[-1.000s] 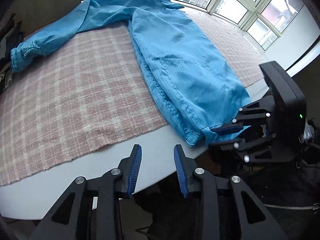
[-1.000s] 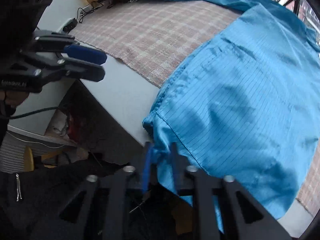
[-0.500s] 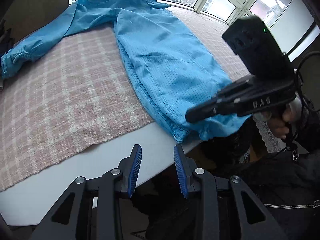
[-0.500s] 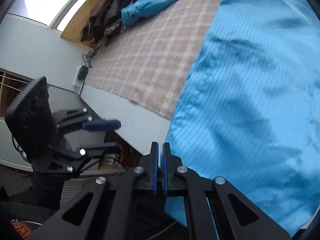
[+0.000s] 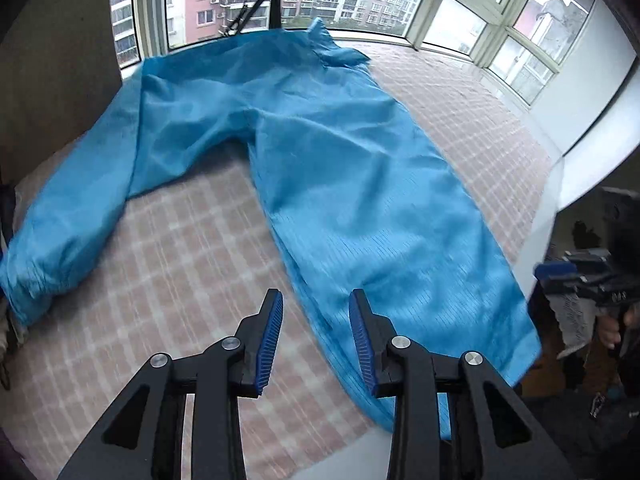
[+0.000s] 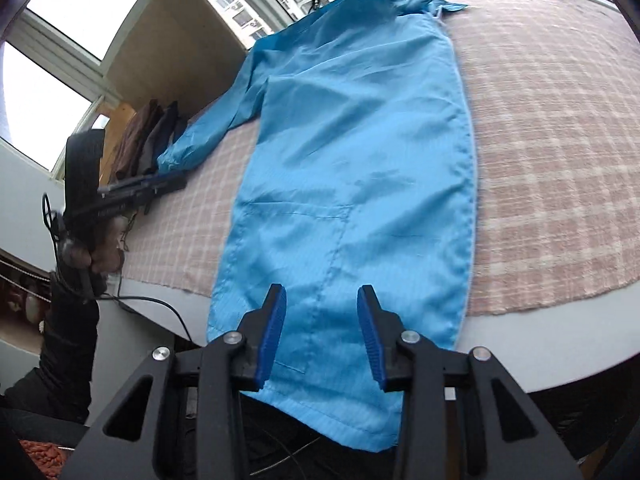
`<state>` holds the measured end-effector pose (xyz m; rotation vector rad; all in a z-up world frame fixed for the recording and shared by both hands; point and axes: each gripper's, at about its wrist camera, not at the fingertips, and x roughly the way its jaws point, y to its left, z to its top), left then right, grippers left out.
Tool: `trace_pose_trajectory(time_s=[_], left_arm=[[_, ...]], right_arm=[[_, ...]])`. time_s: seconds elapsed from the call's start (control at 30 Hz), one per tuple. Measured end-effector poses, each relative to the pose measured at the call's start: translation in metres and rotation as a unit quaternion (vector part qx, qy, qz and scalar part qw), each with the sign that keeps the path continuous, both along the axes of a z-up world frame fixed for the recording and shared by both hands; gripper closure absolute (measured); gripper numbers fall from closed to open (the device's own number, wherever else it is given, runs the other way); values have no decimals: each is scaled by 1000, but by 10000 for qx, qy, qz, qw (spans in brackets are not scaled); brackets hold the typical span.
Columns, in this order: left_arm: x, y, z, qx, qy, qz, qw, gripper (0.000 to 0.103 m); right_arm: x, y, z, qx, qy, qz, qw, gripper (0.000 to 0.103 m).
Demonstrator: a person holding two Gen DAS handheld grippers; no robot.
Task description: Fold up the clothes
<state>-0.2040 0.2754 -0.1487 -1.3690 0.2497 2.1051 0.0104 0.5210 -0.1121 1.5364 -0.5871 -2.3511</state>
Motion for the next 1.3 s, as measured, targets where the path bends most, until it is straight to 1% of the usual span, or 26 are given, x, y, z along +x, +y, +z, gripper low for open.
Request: trace_pose_trajectory(time_s=[0.03,0.1,0.13,0.2,0.23,0.27,0.33,0.5,0.57,0.63,0.7,0.73,0.8,0.83,0.9,0.93,1.0,1.03,1.1,1.2,1.27,1.3], left_arm=[[-18,4,-2,-39,-43,33,10000,70],[-50,11,-9,-74,-267,57,9996,70],[-60,14,-12,-214,-248,78,9994,70],[-71,18,-13,-587,25,71,9982,70],[-71,14,-9,-589,104,59,9982,70],[-71,5,-5,-508,125,92,9986,70],[-70,-21,5,-465,181,281,9984,70],[-57,-131,27,-802,396,1004,9909,69],[-57,-169,26,-901,366,1111,9890,69],[-56,-202,22,-1003,305,1145,9879,69],[-56,-222,16,-1136,321,1009,9879,69],[-56,-229,14,-1149,332,899,9887,69],[-55,-241,9,-1083,286,667,9915,69],[-55,-247,7,-1027,249,524,9930,69],[-53,-253,3,-1085,259,254,9934,69],[-52,-254,1,-1150,299,134,9928,68],[-57,-253,-6,-1066,241,-110,9939,64],[-61,-253,-11,-1009,206,-171,9945,62],[-72,-250,-21,-932,183,-159,9954,62],[-83,-241,-42,-770,51,-236,9967,62],[-92,-235,-58,-782,-42,-134,9968,62],[-96,-233,-64,-783,-77,-34,9969,62]], right_arm=[[0,1,-4,22,-43,-60,10000,66],[-1,1,-12,20,-156,-146,9998,66],[-3,-1,-17,17,-224,-174,9996,66],[-3,-8,-21,40,-312,-155,9994,66],[-1,-10,-20,11,-293,-110,9995,66],[0,-12,-19,-18,-274,-66,9996,66],[2,-17,-16,-57,-263,34,9996,66],[-14,-40,-3,104,-124,385,9991,66],[-29,-58,4,117,-35,462,9989,66],[-49,-83,11,87,84,558,9984,65],[-76,-120,12,87,162,601,9980,56],[-91,-140,12,77,185,614,9979,55],[-121,-181,9,35,206,644,9977,54],[-138,-205,4,-56,138,681,9976,54],[-170,-252,-7,-183,12,736,9971,54],[-186,-274,-12,-184,-46,735,9971,54],[-215,-311,-22,-75,-105,626,9980,54],[-229,-325,-27,-11,-151,537,9984,54],[-255,-345,-39,61,-290,369,9989,54],[-285,-357,-54,-314,-582,161,9977,54],[-299,-358,-61,-534,-685,-29,9962,54],[-306,-358,-64,-534,-733,-107,9958,54]])
